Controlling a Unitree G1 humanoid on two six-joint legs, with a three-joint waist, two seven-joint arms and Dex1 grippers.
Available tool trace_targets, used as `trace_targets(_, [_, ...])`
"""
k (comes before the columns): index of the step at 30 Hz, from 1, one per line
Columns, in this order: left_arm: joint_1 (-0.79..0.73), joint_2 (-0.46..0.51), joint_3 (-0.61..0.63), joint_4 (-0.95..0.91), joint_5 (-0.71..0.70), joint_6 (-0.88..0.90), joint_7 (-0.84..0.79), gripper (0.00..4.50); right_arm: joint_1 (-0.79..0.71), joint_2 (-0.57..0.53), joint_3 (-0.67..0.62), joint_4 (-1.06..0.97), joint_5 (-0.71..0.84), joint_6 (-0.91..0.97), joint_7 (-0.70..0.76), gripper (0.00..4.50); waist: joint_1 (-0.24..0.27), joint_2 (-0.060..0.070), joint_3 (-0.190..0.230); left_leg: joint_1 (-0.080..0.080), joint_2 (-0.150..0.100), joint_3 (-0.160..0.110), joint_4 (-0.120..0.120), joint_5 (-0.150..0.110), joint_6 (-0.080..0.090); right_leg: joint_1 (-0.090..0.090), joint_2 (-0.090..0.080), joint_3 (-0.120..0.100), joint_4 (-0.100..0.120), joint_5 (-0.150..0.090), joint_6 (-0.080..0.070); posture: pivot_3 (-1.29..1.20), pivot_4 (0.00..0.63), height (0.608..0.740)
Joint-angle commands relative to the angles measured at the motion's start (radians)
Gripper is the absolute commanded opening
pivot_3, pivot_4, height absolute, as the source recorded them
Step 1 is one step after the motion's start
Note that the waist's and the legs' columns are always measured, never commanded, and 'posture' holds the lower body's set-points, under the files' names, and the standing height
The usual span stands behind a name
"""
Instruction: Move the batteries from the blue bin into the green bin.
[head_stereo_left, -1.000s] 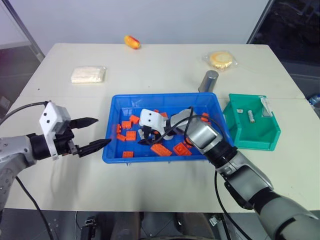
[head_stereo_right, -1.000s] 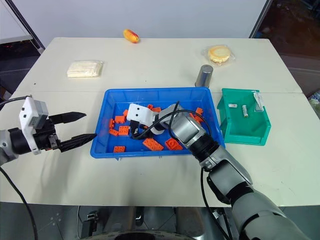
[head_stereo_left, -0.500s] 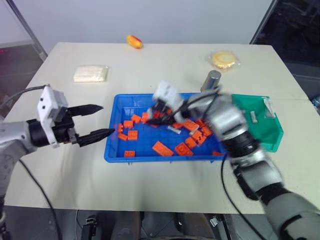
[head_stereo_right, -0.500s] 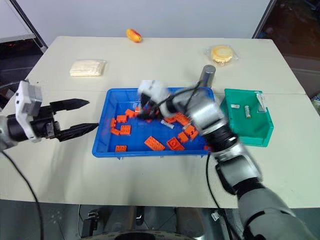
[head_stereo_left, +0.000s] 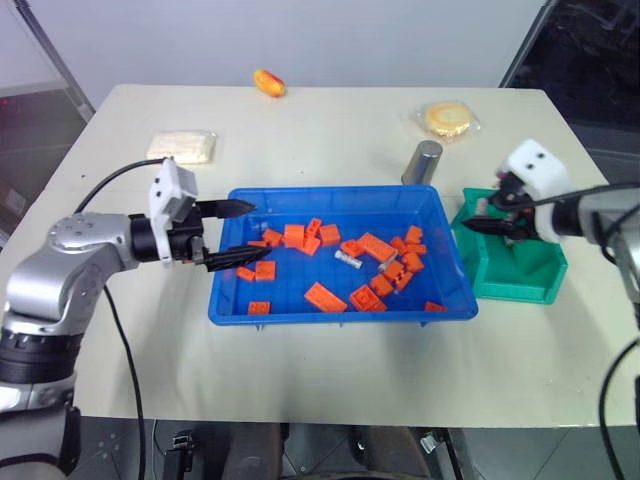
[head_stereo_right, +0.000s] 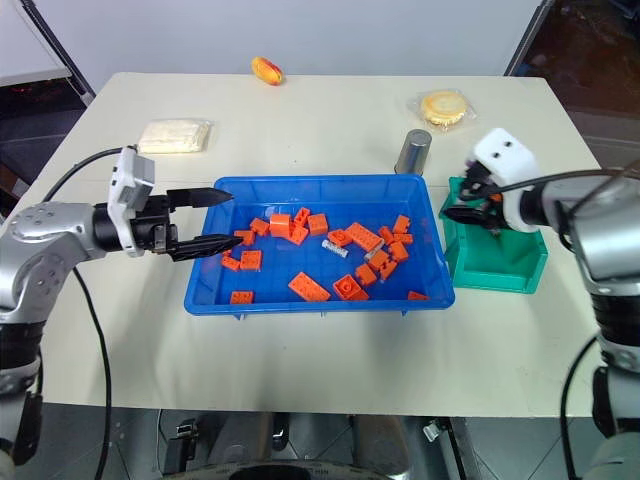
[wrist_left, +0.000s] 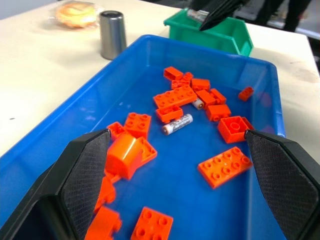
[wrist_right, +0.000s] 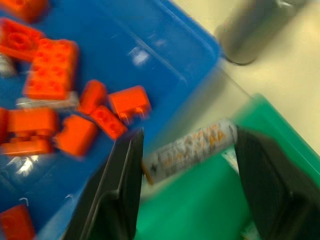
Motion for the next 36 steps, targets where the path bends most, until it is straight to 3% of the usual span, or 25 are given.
trace_targets(1, [-0.023, -0.006, -0.002, 0.019, 0.025, -0.035, -0.024, 4.5, 0.036, -0.041, -0.093, 0.006, -0.002, -0.045, -0.032, 2.14, -0.001, 0.0, 0.0, 0.0, 0.0, 0.0, 0.0, 0.0, 0.0, 0.0, 0.0, 0.0, 0.0, 0.0, 0.0, 0.0, 0.15, 0.74])
trace_targets(7, [-0.03, -0.027, -0.011, 0.035, 0.049, -0.047, -0.036, 4.5, 0.139, -0.061, -0.11, 0.045, -0.022, -0.134, -0.065, 2.14, 0.006, 0.0, 0.0, 0.0, 0.0, 0.0, 0.0, 0.0, 0.0, 0.001, 0.0, 0.0, 0.0, 0.0, 0.0, 0.0, 0.15, 0.74])
trace_targets(12, [-0.028, -0.028, -0.005, 0.033, 0.055, -0.048, -0.036, 4.5, 0.195, -0.093, -0.106, 0.104, -0.047, -0.21, -0.075, 4.49, 0.008, 0.0, 0.0, 0.0, 0.0, 0.0, 0.001, 0.0, 0.0, 0.001, 0.0, 0.0, 0.0, 0.0, 0.0, 0.0, 0.15, 0.74])
trace_targets(15, [-0.018, -0.022, -0.001, 0.026, 0.06, -0.047, -0.035, 4.5, 0.185, -0.098, -0.096, 0.11, -0.051, -0.225, -0.079, 4.49, 0.008, 0.0, 0.0, 0.0, 0.0, 0.0, 0.001, 0.0, 0.0, 0.001, 0.0, 0.0, 0.0, 0.0, 0.0, 0.0, 0.15, 0.74])
trace_targets(19, [-0.005, -0.017, 0.01, 0.02, 0.062, -0.043, -0.025, 4.5, 0.063, -0.056, -0.062, 0.067, -0.025, -0.185, -0.097, 4.49, -0.002, 0.001, 0.0, 0.0, 0.0, 0.0, 0.001, 0.0, 0.0, 0.001, 0.001, 0.0, 0.0, 0.0, 0.0, 0.0, 0.15, 0.74])
trace_targets(25, [0.023, -0.003, 0.031, -0.003, 0.058, -0.032, -0.008, 4.5, -0.152, 0.192, -0.038, -0.072, 0.151, 0.074, -0.141, 4.49, -0.017, 0.001, 0.0, 0.001, 0.002, -0.003, 0.0, 0.0, 0.0, 0.001, 0.003, 0.0, 0.001, 0.0, 0.0, 0.0, 0.15, 0.74])
trace_targets(36, [0.115, 0.002, 0.086, -0.105, 0.031, 0.014, 0.064, 4.5, -0.07, 0.465, 0.141, -0.12, 0.17, 0.043, -0.247, 4.49, 0.001, 0.0, 0.0, -0.002, -0.001, -0.003, 0.002, 0.0, 0.0, 0.0, -0.001, 0.0, 0.002, 0.0, 0.0, 0.0, 0.15, 0.74])
